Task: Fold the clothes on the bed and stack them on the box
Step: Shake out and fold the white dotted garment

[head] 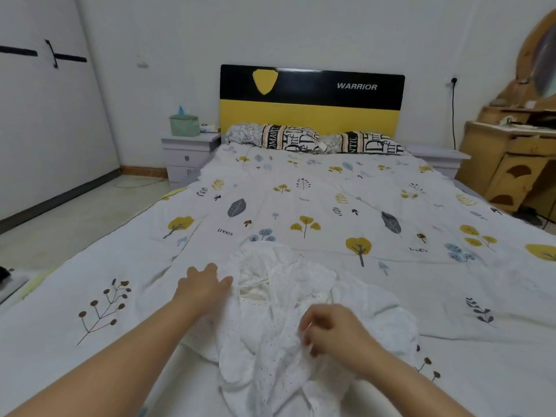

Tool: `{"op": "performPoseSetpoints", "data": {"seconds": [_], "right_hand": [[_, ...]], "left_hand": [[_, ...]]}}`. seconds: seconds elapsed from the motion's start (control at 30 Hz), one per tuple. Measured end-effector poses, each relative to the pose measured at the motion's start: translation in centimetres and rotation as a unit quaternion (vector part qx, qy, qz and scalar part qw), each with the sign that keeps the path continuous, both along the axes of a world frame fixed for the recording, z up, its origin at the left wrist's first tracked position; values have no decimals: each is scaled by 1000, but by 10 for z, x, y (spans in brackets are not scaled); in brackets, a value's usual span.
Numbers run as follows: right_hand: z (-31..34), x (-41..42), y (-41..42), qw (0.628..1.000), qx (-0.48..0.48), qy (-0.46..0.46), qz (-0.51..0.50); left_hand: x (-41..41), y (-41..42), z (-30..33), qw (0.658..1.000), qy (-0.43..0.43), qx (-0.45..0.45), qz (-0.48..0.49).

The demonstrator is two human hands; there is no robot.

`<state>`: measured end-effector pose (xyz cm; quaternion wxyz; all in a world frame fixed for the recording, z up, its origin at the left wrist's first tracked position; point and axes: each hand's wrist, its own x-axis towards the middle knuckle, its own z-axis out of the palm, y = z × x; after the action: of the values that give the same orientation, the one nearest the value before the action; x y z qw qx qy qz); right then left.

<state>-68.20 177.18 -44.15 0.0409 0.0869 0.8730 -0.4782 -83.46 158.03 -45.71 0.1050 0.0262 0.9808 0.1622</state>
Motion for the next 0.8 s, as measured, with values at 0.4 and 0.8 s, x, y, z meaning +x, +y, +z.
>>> {"op": "performPoseSetpoints", "data": {"seconds": [0.4, 0.8], "right_hand": [[-57, -140, 72, 922, 345, -126, -119], [-13, -83, 162, 844, 448, -211, -206]], "left_hand": [[-21, 16, -18, 970, 27, 198, -135], [-66, -15, -7, 890, 183, 404, 103]]}}
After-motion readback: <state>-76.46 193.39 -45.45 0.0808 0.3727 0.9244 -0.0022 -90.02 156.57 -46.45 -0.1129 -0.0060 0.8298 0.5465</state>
